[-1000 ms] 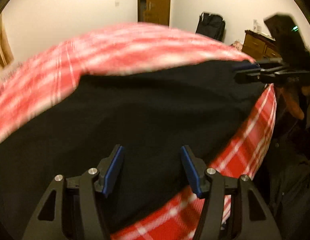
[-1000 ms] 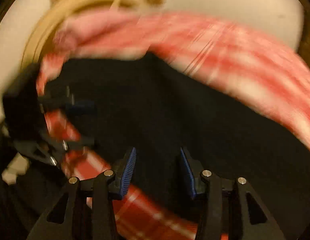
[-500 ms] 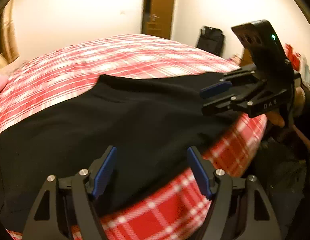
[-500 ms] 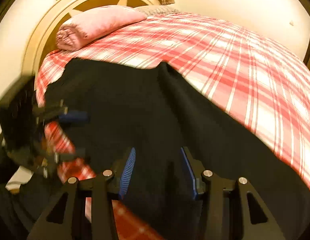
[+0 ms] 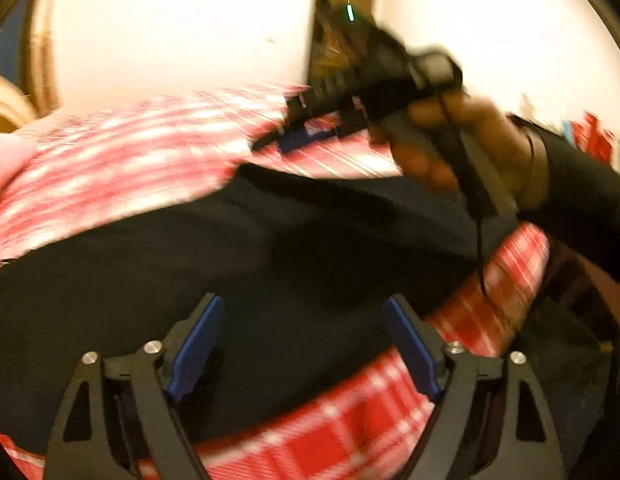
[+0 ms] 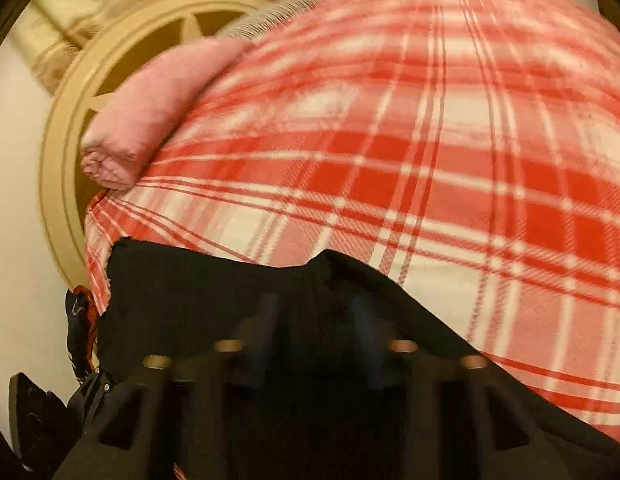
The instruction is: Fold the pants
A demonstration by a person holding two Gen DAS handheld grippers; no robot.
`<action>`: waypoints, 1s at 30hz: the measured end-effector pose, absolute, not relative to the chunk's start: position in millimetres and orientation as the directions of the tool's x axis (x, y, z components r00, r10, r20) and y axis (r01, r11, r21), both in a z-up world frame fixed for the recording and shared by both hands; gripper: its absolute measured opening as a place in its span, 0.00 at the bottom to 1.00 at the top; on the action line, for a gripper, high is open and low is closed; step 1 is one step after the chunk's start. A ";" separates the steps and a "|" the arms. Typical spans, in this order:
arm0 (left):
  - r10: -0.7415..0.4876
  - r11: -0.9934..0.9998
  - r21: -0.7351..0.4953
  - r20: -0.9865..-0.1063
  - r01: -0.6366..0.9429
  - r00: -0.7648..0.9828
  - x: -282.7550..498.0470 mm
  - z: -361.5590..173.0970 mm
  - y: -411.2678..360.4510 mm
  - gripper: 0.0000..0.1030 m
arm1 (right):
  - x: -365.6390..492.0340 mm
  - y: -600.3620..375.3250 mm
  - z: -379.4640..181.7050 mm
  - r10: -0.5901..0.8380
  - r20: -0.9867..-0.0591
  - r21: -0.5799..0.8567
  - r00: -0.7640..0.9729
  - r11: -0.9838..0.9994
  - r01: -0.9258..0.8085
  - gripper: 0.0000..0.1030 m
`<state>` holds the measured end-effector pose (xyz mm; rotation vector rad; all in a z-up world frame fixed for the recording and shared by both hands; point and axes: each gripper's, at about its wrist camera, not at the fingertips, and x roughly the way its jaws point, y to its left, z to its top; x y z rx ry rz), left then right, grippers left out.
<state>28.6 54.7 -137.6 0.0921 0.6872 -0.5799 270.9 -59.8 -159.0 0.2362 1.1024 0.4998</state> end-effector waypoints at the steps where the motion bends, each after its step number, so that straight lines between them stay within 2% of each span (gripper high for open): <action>1: -0.460 0.853 -0.116 -0.629 0.509 0.627 36.3 -138.5 59.9 0.89 | 273.9 -62.8 -163.3 0.489 -0.791 0.428 0.368 0.872 -0.239 0.06; 3: -0.431 0.873 -0.123 -0.648 0.473 0.628 45.4 -145.7 67.5 0.89 | 276.7 -69.2 -162.9 0.500 -0.769 0.450 0.399 0.866 -0.218 0.04; 6: -0.370 0.900 -0.104 -0.697 0.424 0.614 59.9 -161.6 70.9 0.89 | 285.1 -62.2 -167.0 0.458 -0.791 0.413 0.405 0.889 -0.200 0.04; 10: -0.343 0.899 -0.054 -0.706 0.435 0.620 61.7 -167.0 62.7 0.93 | 286.0 -57.5 -171.8 0.445 -0.809 0.383 0.384 0.895 -0.229 0.06; 11: -0.334 0.899 -0.041 -0.709 0.436 0.621 58.9 -167.5 59.4 0.93 | 284.1 -59.5 -170.0 0.453 -0.805 0.391 0.382 0.890 -0.233 0.08; 13: -0.314 0.899 -0.013 -0.715 0.437 0.625 59.3 -168.5 55.4 0.94 | 278.3 -66.5 -164.5 0.447 -0.808 0.383 0.384 0.893 -0.236 0.28; 15: -0.307 0.900 -0.006 -0.720 0.436 0.623 60.2 -168.4 53.6 0.94 | 266.4 -74.9 -157.2 0.417 -0.811 0.335 0.410 0.906 -0.259 0.33; 26: -0.286 0.909 -0.005 -0.735 0.417 0.615 61.6 -167.1 42.4 0.94 | 147.0 -79.1 -108.5 0.311 -0.787 0.007 0.533 0.869 -0.496 0.33; 30: -0.265 0.922 0.008 -0.715 0.387 0.647 63.2 -156.5 56.7 0.94 | 101.0 -66.1 -105.1 0.322 -0.763 -0.074 0.561 0.818 -0.570 0.33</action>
